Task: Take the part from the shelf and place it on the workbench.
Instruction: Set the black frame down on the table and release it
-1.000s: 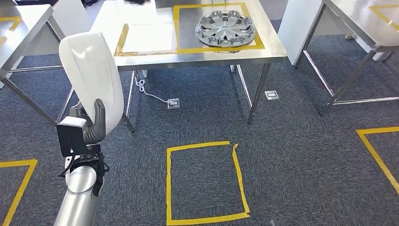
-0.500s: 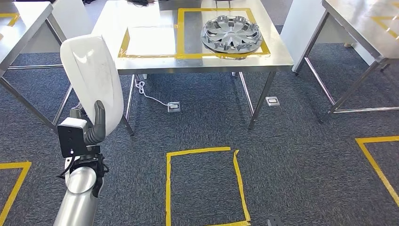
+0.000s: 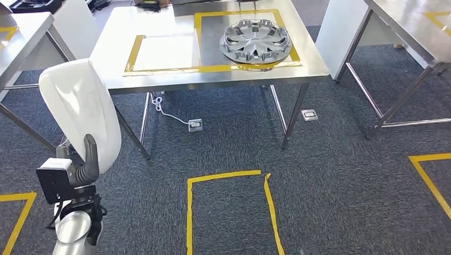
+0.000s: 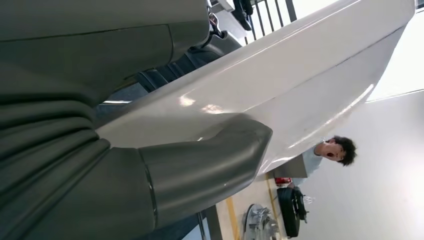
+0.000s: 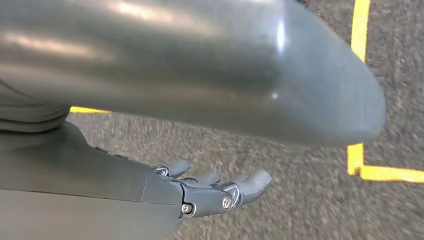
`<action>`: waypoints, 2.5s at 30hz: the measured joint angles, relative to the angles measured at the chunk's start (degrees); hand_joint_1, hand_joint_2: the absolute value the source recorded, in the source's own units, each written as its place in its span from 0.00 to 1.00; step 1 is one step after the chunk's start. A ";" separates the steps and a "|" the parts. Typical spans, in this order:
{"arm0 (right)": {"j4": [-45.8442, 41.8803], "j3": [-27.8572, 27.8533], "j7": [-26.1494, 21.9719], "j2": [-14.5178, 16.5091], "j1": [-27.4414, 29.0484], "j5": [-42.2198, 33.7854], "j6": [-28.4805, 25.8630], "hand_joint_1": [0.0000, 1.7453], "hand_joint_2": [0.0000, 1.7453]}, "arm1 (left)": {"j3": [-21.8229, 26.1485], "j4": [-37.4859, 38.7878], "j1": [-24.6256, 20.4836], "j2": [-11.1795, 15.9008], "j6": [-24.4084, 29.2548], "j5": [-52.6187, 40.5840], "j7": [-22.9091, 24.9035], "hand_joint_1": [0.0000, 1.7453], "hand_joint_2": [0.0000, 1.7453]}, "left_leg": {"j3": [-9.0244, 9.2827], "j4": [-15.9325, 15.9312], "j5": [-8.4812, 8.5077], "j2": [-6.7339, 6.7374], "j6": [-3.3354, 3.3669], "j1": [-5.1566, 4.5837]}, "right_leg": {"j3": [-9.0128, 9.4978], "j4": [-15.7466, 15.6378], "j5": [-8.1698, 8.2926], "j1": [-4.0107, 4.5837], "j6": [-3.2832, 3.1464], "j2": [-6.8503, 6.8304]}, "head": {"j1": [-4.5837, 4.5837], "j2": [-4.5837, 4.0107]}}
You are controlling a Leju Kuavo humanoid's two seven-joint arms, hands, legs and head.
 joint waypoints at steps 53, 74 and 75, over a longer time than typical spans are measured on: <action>0.01 -1.53 1.14 0.39 0.35 -4.63 -0.90 0.00 0.00 | -2.43 -0.82 -1.61 -2.03 -1.84 -7.87 5.14 1.00 1.00 | 1.07 -4.99 4.36 -0.45 2.85 -0.04 | -3.77 6.05 -0.77 0.25 2.57 0.03 | 0.30 0.00; 0.01 -2.78 0.71 0.58 0.82 -4.53 -0.76 0.00 0.00 | -3.74 2.90 -4.39 -2.38 0.00 -8.44 4.79 1.00 1.00 | -1.83 -4.96 6.86 -0.19 2.29 -0.42 | 3.72 0.22 -4.21 0.30 1.98 0.22 | -0.03 0.00; 0.01 -2.79 0.60 0.55 0.79 -4.55 -0.75 0.00 0.00 | -3.76 2.96 -4.50 -2.39 0.08 -8.57 4.75 1.00 1.00 | -1.48 -5.18 6.69 -0.18 2.62 -0.31 | 3.46 1.20 -4.70 0.30 2.33 0.16 | 0.04 0.00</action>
